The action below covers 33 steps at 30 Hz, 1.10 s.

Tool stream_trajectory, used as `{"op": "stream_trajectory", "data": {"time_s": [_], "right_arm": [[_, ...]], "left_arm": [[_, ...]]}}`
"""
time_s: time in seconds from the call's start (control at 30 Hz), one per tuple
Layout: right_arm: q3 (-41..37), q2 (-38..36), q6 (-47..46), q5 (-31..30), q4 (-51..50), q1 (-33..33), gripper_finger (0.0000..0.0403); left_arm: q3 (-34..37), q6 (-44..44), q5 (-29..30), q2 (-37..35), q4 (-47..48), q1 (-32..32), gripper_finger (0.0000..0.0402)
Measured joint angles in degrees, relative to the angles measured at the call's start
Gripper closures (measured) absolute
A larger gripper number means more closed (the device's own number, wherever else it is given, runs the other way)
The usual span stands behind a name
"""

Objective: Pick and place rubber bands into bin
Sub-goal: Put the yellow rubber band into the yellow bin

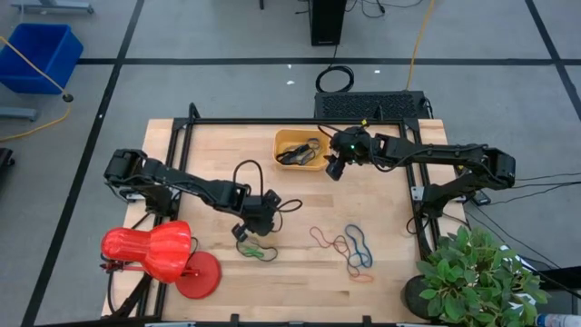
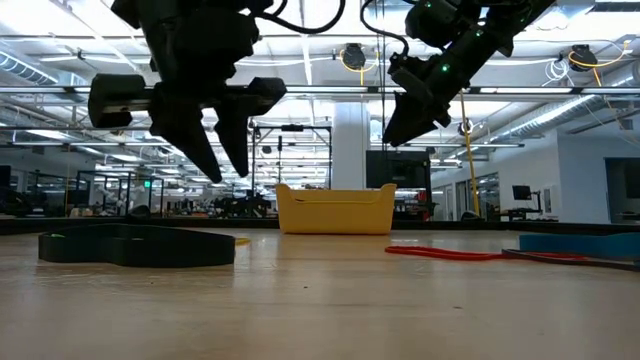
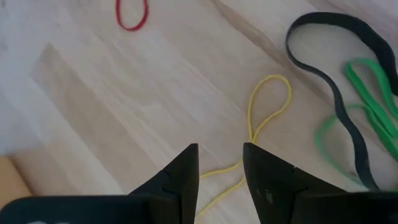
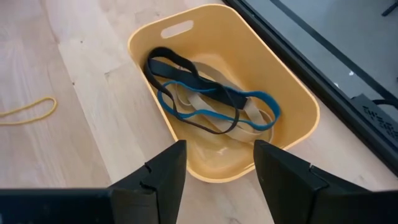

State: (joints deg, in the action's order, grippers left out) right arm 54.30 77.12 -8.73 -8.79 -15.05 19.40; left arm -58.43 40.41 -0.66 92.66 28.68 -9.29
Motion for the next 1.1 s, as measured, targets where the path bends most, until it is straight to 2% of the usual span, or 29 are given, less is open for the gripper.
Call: {"op": "stream_trajectory", "data": {"time_s": [0.17,0.5,0.93,1.0,1.1], "right_arm": [[0.00,0.00,-1.29,-0.01,0.00,0.00,0.0222],[0.04,0.02,-1.33,-0.08,0.08,0.00,0.0222],[0.04,0.02,-1.14,-0.10,-0.13,0.01,0.0222],[0.04,0.02,-1.11,-0.10,-0.13,0.00,0.0222],[0.04,0.02,-0.87,-0.10,-0.13,0.00,0.0222]], "left_arm": [[-0.03,3.50,-1.42,0.70,-0.19,-0.01,0.0270],[-0.03,2.97,-1.90,7.49,-3.37,-0.95,0.0270],[-0.28,1.80,-2.14,12.37,-1.79,-0.86,0.0271],[-0.28,1.41,-2.26,12.41,-1.70,-0.86,0.0278],[-0.23,0.06,-2.62,12.47,-1.42,-0.84,0.0310]]}}
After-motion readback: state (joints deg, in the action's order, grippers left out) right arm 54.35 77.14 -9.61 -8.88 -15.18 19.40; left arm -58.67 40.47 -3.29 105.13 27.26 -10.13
